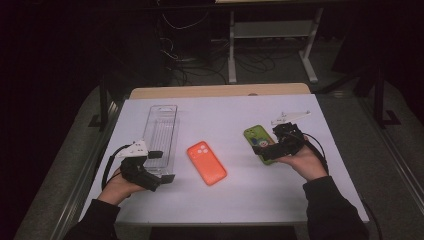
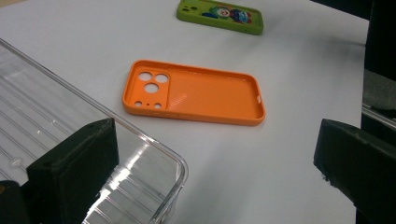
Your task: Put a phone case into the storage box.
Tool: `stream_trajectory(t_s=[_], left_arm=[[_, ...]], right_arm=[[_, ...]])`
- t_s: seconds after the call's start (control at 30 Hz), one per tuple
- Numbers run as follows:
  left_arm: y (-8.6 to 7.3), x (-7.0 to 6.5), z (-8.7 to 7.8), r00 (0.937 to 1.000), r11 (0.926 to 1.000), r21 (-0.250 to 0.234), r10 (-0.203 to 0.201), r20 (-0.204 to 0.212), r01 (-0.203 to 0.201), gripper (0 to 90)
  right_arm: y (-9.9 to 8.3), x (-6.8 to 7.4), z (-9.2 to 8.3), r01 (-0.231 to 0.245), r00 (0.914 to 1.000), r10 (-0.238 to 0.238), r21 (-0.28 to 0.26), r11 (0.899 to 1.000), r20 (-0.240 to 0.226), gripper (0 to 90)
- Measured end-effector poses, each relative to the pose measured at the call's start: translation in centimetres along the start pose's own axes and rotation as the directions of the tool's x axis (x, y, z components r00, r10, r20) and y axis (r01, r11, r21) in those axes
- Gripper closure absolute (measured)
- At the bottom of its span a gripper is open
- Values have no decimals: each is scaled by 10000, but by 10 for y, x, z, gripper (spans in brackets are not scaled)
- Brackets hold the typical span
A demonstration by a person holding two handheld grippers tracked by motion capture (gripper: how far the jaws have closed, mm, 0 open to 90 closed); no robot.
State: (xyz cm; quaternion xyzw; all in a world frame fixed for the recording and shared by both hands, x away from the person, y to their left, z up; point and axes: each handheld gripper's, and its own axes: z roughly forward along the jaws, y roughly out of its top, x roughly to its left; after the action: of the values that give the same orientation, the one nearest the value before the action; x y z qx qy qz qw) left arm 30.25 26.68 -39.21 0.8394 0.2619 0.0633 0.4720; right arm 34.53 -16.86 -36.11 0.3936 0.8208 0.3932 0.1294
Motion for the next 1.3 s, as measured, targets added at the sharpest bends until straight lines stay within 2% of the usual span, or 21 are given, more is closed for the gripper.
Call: stream_trajectory(t_s=[0.2, 0.27, 0.4, 0.5, 0.9, 1.17, 1.3], left_arm=[[0, 0, 1, 10000, 10000, 18, 27, 45, -27, 0], [0, -2, 2, 9998, 9998, -110, -165, 53, 166, 0], [0, -2, 3, 9998, 9998, -76, -194, 53, 195, 0], [0, -1, 3, 9998, 9998, -79, -162, 64, 162, 0], [0, -1, 2, 9998, 9998, -98, -173, 70, 174, 0], [-1, 0, 2, 9998, 9998, -100, -168, 52, 168, 0], [-1, -1, 2, 9997, 9995, -181, -243, 54, 244, 0]], right_arm=[[7, -4, 5, 8, 10000, -8, -18, 10000, 59, 0], [8, -4, 7, -29, 10000, 29, -2, 10000, 69, 0], [13, -6, 14, 27, 9999, -28, 78, 10000, 134, 0], [17, -7, 19, -114, 9999, 114, 71, 9999, 86, 0], [34, -14, 31, -182, 9995, 178, 151, 9997, 268, 0], [43, -20, 37, -441, 9988, 432, 369, 9983, 244, 0], [47, -22, 42, -548, 9982, 531, 675, 9962, 266, 0]])
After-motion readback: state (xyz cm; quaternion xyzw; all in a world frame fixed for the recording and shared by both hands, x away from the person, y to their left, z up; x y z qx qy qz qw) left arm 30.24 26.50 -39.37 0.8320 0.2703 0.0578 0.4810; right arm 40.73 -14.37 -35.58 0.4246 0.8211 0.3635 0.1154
